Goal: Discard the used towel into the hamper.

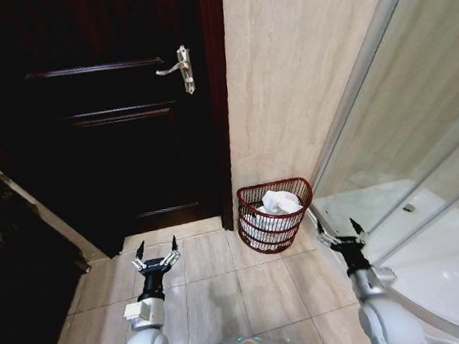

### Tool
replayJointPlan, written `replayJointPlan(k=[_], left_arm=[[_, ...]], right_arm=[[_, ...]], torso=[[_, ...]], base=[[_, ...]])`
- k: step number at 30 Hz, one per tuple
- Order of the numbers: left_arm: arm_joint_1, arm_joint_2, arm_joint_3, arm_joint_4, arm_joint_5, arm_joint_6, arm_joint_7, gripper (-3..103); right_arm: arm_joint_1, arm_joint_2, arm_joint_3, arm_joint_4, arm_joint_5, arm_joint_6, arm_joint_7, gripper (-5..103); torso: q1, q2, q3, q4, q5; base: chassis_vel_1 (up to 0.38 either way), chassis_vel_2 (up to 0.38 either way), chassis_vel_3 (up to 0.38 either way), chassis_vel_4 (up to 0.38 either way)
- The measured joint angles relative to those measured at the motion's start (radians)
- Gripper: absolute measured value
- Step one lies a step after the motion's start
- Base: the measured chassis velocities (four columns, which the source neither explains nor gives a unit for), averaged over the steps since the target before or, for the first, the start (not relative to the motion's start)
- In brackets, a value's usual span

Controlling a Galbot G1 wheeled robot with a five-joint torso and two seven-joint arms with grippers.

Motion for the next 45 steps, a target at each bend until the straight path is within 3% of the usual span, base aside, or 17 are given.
replayJointPlan(k=[8,23,45], left_arm=[[0.010,0.064,-0.012,-0.027,-0.066,0.024,0.041,100],[0.021,0.075,-0.019,-0.020,-0.106,0.018,0.054,100],[0.031,0.047,-0.014,-0.023,-0.078,-0.005,0.051,100]], right_arm=[[-0.041,0.005,-0.049,0.040,0.025,0.033,0.003,100],[-0.055,0.020,-0.099,0.098,-0.022,0.029,0.032,100],[-0.061,0.009,-0.105,0.101,-0.028,0.017,0.054,100]], torso=[[0.000,0.000,0.000,0.0002,0.0002],[-0.004,-0.010,-0.006,0.0002,0.0001],[-0.037,-0.102,-0.065,0.0003,0.0002]], base=[[0.000,0.000,0.000,0.000],[0.000,0.000,0.000,0.000],[0.000,0.000,0.000,0.000]])
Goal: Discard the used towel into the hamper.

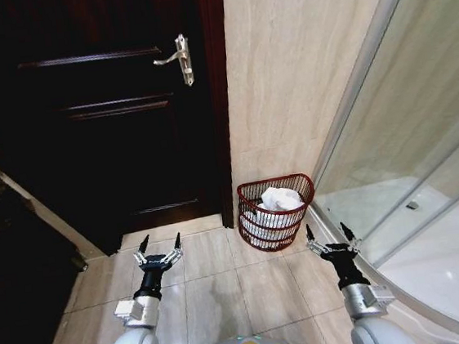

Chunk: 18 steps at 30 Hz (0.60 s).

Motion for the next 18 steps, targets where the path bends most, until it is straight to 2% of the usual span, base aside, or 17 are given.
replayJointPlan(k=[18], left_arm=[[0.013,-0.010,-0.001,-0.026,0.012,-0.005,-0.001,100]], right_arm=[[-0.005,-0.001,0.014,-0.027,0.013,0.007,-0.001,100]], torso=[[-0.020,-0.072,-0.052,0.0000,0.0000]], base=[[0.000,0.000,0.000,0.000]])
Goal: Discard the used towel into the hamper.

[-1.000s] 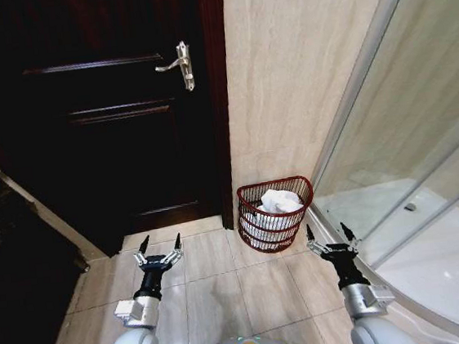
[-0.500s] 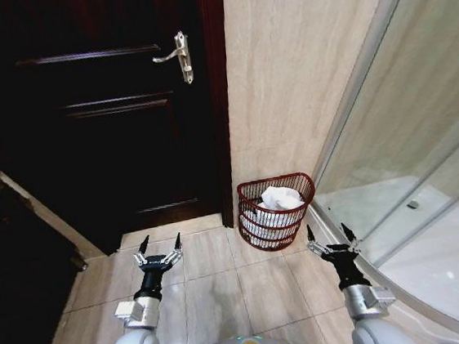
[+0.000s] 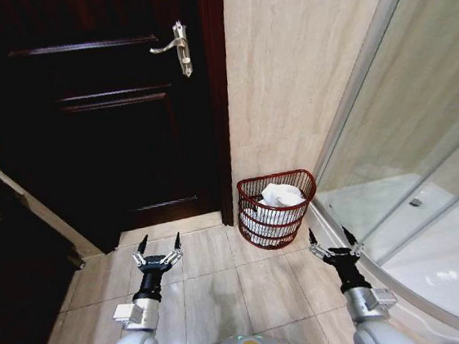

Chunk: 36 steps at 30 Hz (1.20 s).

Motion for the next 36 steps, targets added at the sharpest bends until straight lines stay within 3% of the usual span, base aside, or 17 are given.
replayJointPlan(k=[27,36], left_arm=[[-0.007,-0.012,0.008,0.000,-0.001,-0.011,-0.001,100],[-0.009,-0.013,0.008,0.001,-0.004,-0.022,-0.016,100]], right_arm=[[-0.010,0.004,-0.005,0.011,-0.002,0.002,0.015,100],[-0.011,0.009,-0.013,0.012,-0.010,-0.003,0.024,100]], torso=[[-0.026,-0.110,-0.082,0.0000,0.0000],[-0.026,-0.117,-0.091,0.0000,-0.0001]], base=[[0.000,0.000,0.000,0.000],[0.000,0.000,0.000,0.000]])
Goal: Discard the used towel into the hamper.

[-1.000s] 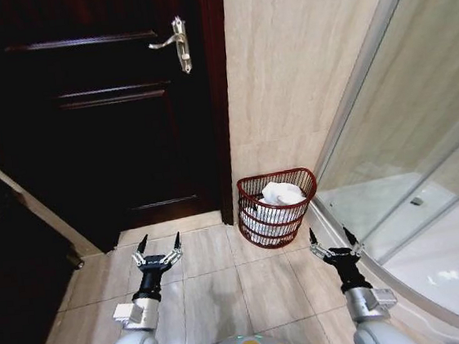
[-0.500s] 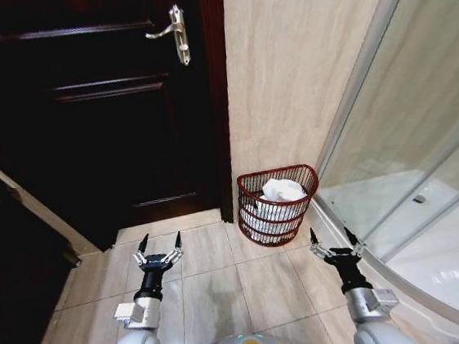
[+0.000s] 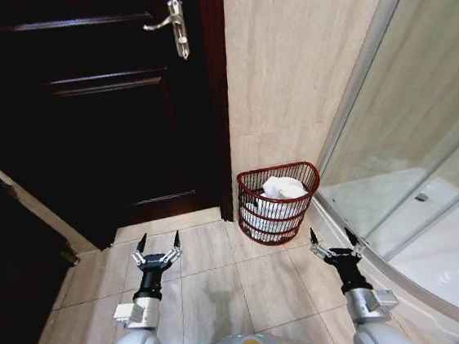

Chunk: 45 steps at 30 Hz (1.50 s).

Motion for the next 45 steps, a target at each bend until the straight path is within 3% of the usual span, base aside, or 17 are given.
replayJointPlan(k=[23,45], left_arm=[[0.002,-0.001,0.001,0.007,0.012,-0.005,0.001,100],[0.005,0.002,-0.007,0.004,0.012,-0.011,0.002,100]], right_arm=[[-0.006,0.008,-0.019,0.011,-0.015,-0.021,0.015,100],[-0.024,0.008,-0.023,0.034,-0.035,-0.048,0.023,100]], torso=[[0.002,0.008,0.006,0.0000,0.0001],[0.003,0.010,0.008,0.0000,0.0001]], base=[[-0.003,-0.002,-0.002,-0.002],[-0.096,-0.101,-0.093,-0.094]])
